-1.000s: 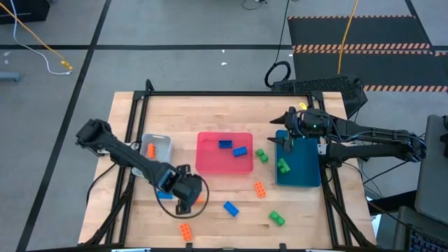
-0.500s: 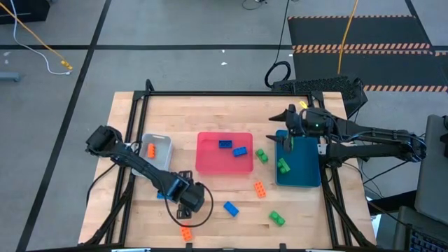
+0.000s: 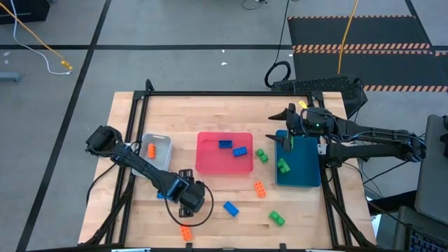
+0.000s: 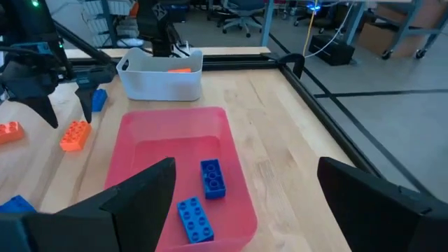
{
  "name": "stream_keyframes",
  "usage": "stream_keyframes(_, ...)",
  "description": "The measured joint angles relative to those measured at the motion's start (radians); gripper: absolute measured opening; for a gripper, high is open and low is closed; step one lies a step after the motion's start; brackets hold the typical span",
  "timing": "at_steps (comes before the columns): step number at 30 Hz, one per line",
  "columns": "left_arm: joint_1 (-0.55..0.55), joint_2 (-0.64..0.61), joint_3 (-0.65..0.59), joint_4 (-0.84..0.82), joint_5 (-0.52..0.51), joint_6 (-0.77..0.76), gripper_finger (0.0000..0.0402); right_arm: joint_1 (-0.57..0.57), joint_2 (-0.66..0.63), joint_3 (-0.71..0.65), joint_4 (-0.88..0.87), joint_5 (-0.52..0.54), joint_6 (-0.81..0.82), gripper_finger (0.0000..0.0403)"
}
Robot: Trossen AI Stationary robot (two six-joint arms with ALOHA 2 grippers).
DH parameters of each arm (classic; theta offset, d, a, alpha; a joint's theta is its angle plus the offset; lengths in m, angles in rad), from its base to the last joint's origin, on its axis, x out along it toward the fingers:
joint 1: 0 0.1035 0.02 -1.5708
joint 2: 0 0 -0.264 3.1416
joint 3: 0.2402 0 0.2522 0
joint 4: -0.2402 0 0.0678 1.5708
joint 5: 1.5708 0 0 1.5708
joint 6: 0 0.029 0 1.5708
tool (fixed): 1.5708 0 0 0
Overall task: Sort & place blocks by color
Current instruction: Put the orange game piece into the gray bin
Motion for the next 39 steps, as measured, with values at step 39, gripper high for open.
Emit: stream_keyframes(39, 0.027, 0.000, -0.165, 0.135, 0.056, 0.012, 0.0136, -0.003, 0.000, 0.000, 0.065, 0.058, -0.033, 0.0341)
